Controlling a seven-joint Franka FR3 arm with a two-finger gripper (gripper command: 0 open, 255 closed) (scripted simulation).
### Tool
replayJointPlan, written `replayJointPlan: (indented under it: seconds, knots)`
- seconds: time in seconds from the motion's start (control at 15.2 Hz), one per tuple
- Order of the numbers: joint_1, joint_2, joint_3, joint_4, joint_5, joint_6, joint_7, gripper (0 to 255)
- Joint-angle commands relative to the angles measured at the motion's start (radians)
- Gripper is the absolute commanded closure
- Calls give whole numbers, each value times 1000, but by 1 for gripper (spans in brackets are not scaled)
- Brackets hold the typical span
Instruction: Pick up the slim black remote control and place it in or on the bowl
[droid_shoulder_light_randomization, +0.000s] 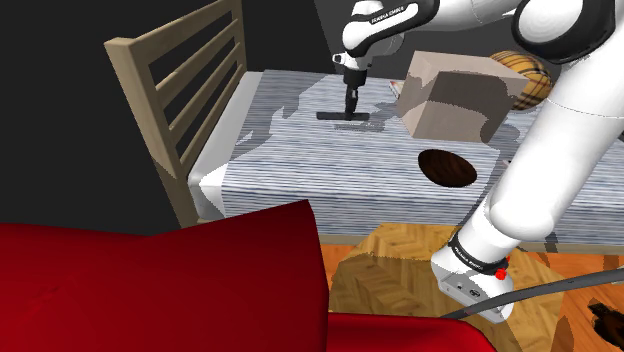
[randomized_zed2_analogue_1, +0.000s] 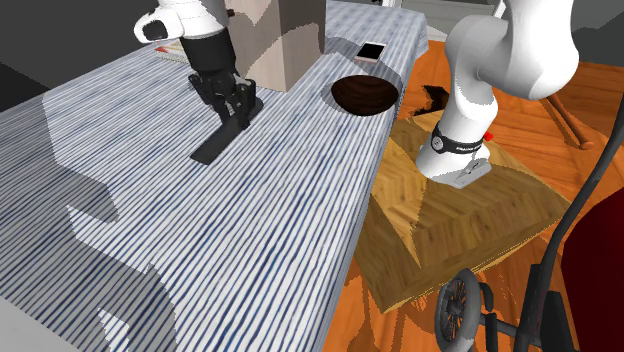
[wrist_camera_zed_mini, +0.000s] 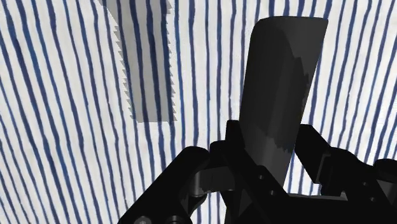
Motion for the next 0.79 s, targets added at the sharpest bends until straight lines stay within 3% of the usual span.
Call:
replayJointPlan:
  seconds: [0.0,0.26,0.73]
  knots:
    - [1,-8,0,20,-3,-28,5,255]
    - [2,-22,0,48,-8,-69,9,255]
    - [-31,-268,-32,-242,-81,-19,-22,255]
